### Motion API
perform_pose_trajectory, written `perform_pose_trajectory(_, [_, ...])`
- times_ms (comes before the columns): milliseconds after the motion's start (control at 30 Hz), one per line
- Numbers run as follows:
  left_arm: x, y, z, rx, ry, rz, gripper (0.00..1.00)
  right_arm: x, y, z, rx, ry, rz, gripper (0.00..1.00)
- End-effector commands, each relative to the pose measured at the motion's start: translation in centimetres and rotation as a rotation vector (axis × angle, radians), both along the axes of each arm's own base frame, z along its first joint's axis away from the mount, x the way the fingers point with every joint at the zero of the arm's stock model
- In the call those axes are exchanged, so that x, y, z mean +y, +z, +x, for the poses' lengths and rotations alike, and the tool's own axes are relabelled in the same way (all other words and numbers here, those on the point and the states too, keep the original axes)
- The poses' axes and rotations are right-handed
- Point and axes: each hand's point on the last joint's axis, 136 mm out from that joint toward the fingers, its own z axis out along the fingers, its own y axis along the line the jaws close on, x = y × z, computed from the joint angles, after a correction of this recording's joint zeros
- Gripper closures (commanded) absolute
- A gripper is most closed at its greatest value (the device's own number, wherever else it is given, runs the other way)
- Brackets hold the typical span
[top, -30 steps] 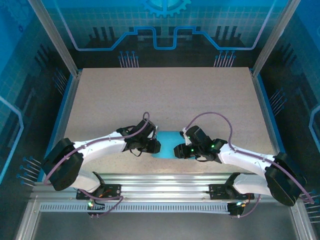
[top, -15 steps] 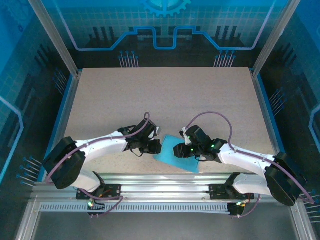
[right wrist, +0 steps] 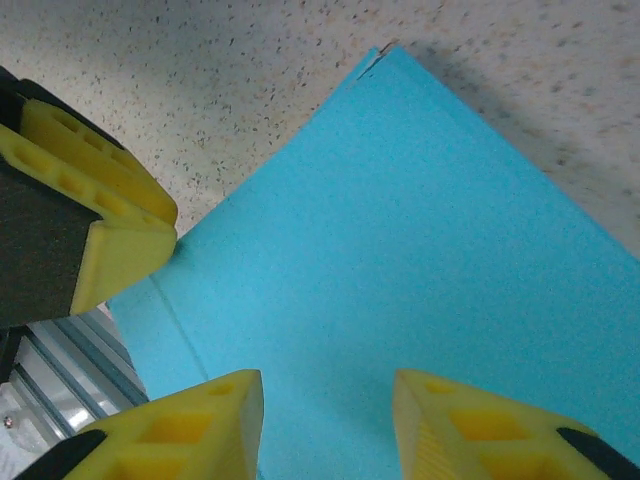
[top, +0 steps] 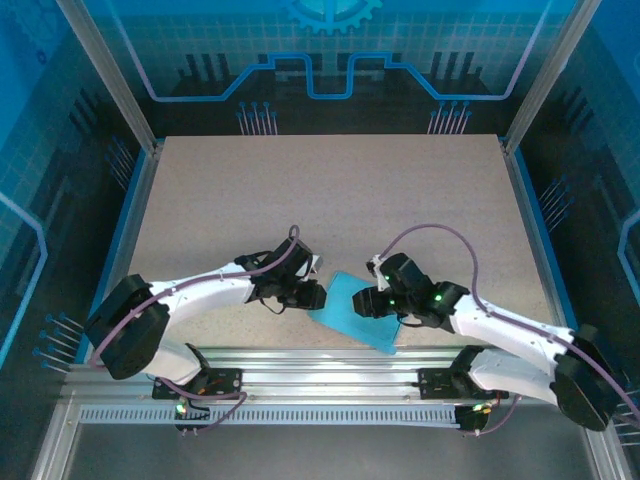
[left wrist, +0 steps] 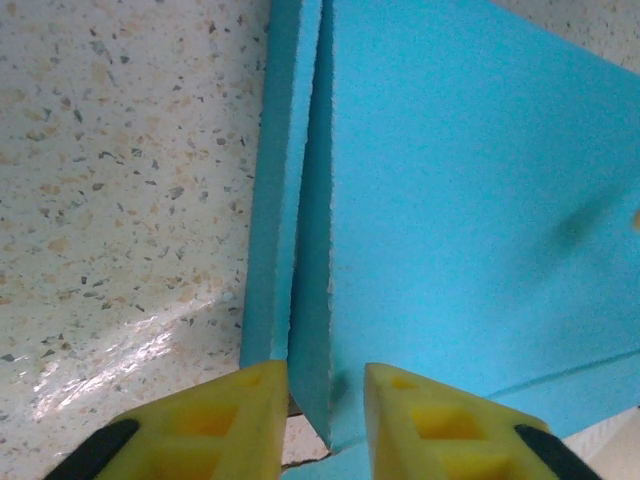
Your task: Fold the paper box
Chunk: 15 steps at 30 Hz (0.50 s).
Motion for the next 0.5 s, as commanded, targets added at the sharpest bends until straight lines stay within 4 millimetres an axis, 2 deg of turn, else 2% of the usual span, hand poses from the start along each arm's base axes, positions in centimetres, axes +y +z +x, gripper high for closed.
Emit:
perform_pose_trajectory(0, [0.0,0.9,-0.5,-0.01,-0.057,-0.014,0.69,-3.4,-0.4,-1.4,0.034,-0.086,-0.101,0.54])
perform_pose_trajectory(200, [-0.4,0.7,-0.6,-0.009,-0.097,0.0,0.67,-7.6,-1.7,-3.2,0.111,-0.247,-0.154,0.52])
perform_pose_trajectory(467, [-1.1,0.5,-0.9,0.02,-0.112,-0.006,0.68,-9.1,-4.3,-6.1,0.231,-0.31,-0.113,0.43])
